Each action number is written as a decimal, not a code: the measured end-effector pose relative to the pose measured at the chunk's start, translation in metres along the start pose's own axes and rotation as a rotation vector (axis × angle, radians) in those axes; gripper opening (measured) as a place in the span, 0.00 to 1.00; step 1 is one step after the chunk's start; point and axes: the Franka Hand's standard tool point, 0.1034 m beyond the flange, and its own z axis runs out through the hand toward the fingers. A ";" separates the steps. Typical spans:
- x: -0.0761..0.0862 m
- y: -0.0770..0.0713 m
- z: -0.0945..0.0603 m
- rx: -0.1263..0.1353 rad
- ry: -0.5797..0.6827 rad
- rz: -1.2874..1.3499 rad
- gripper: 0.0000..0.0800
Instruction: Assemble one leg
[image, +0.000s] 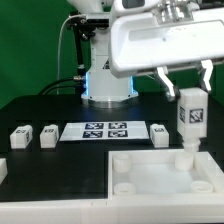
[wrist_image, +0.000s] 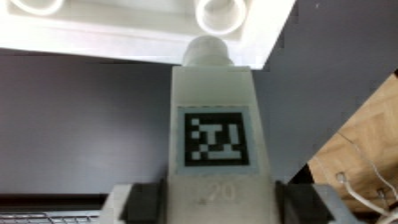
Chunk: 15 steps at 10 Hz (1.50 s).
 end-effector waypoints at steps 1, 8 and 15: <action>-0.003 -0.004 0.011 0.005 -0.005 0.000 0.36; -0.016 -0.001 0.041 0.010 -0.040 0.016 0.36; -0.025 -0.002 0.051 -0.003 -0.009 0.015 0.36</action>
Offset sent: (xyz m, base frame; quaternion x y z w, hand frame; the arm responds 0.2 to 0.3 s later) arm 0.0139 0.0068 -0.0113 -0.0141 0.0207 0.0174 0.9995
